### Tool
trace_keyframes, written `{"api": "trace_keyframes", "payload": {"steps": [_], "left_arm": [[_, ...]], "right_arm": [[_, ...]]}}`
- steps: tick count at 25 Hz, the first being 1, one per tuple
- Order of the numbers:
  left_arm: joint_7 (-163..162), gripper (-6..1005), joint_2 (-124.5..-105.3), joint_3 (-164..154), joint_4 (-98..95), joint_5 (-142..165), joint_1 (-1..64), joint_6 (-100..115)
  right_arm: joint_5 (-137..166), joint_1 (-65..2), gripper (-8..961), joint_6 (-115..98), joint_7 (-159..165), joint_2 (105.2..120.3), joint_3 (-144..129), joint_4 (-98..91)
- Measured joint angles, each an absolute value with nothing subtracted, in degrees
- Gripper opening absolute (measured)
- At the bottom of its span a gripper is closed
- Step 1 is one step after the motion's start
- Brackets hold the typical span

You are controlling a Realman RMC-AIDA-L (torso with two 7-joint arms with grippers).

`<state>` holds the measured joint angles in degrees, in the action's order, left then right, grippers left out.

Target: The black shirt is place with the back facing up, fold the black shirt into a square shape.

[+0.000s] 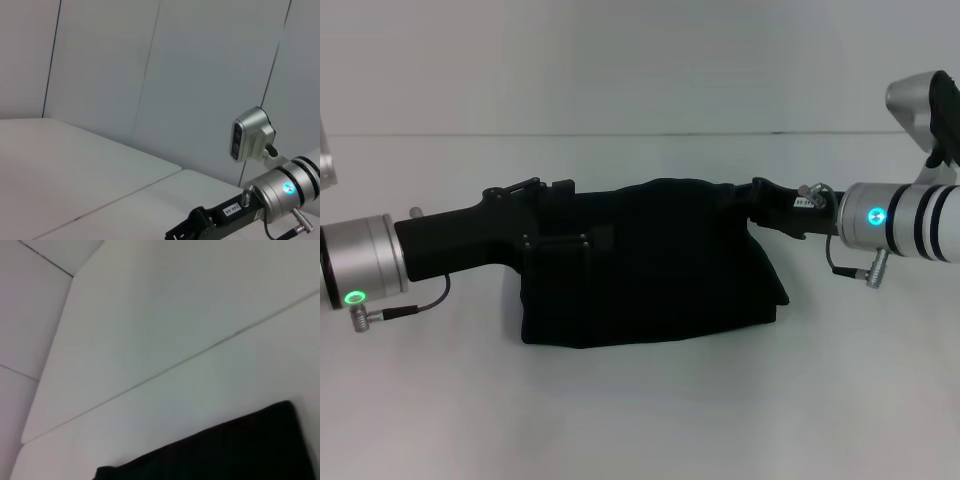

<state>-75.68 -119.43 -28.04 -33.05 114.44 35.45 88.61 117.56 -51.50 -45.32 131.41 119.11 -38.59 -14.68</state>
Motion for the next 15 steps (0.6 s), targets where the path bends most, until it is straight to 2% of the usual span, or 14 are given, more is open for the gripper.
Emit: {"api": "trace_keyframes", "payload": {"steps": [9, 14, 15], "left_arm": [[-76.0, 951, -119.56, -28.18, -32.55, 114.43, 35.42, 86.18], [-76.23, 951, -119.86, -28.28, -32.4, 114.3, 35.42, 85.83], [-76.3, 951, -119.92, -28.28, -32.38, 114.25, 35.42, 85.82]], "right_arm": [[117.56, -51.13, 118, -43.77, 128.56, 119.11, -38.59, -15.03], [117.57, -50.5, 12, -44.85, 127.47, 118.26, -38.67, -16.08], [117.58, -50.45, 20, -45.36, 127.24, 118.06, -38.67, -16.42]]}}
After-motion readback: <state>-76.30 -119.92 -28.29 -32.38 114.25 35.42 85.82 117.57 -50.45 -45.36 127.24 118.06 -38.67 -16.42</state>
